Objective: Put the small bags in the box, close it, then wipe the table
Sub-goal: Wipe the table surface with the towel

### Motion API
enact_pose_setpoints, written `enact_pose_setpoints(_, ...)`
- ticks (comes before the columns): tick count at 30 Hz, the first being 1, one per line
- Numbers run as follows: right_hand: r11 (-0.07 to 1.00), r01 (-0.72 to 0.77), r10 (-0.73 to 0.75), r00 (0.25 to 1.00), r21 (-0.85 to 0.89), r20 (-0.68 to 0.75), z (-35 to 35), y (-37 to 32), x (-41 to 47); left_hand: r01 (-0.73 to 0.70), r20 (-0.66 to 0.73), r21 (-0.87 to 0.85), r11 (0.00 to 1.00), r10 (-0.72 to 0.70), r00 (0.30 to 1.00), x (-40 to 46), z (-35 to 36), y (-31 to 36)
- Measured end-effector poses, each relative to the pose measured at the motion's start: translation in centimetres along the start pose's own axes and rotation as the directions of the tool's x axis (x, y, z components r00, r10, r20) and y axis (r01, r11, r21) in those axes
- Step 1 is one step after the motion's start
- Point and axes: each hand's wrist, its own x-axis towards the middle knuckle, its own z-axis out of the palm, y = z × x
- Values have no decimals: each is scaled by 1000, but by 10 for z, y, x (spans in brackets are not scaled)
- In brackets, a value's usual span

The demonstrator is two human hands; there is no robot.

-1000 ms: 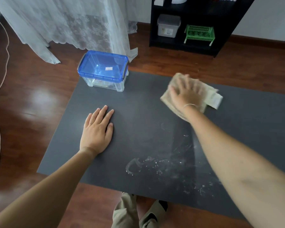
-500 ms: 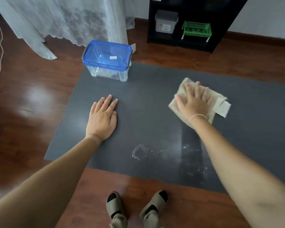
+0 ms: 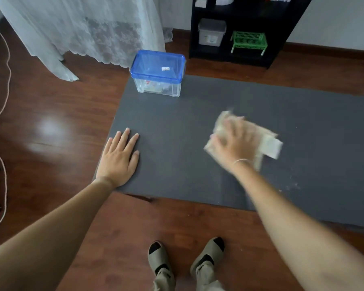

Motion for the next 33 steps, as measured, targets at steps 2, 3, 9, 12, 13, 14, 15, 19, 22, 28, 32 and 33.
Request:
enact_pose_setpoints(2, 895, 444, -439, 894, -48, 91, 22, -57, -51, -5, 0, 0, 1000, 5, 1000, 0, 2, -3)
enact_pose_setpoints(3, 781, 623, -609, 776, -46, 164, 27, -69, -73, -9, -1, 1, 1000, 9, 1000, 0, 2, -5)
enact_pose_setpoints(9, 931, 348, -345, 938, -108, 39, -6, 45, -8, -16, -20, -32, 999, 15, 1000, 0, 5, -5)
enact_pose_setpoints(12, 910, -414, 414, 908, 8, -58, -23, 30, 14, -16, -32, -27, 1000, 15, 999, 0, 7, -8)
enact_pose_setpoints(13, 935, -352, 348, 934, -36, -86, -15, 5, 9, -17, -33, -25, 1000, 17, 999, 0, 7, -8)
enact_pose_setpoints(14, 984, -162, 156, 984, -69, -81, -3, -21, -3, -19, -34, -30, 999, 18, 999, 1, 7, -9)
enact_pose_setpoints(15, 990, 102, -102, 995, -94, 7, 10, -46, -22, -21, -34, -37, 999, 20, 999, 1, 8, -10)
enact_pose_setpoints(19, 620, 784, -751, 600, -21, 276, 22, -57, -85, -22, -26, -37, 999, 21, 999, 0, 6, -10)
enact_pose_setpoints(22, 831, 541, -520, 839, -133, 163, 3, 16, -48, -26, -12, -43, 999, 26, 1000, 0, 6, -9)
enact_pose_setpoints(28, 984, -168, 174, 979, -61, 111, -1, 28, -38, -6, -27, -84, 996, 3, 1000, 5, 4, 9)
enact_pose_setpoints(32, 795, 604, -575, 775, -45, 262, 12, 7, -90, -146, -11, -99, 984, 145, 989, 17, 7, 54)
enact_pose_setpoints(33, 768, 638, -605, 753, -58, 259, 5, 32, -87, -163, -4, -111, 980, 163, 987, 20, 8, 63)
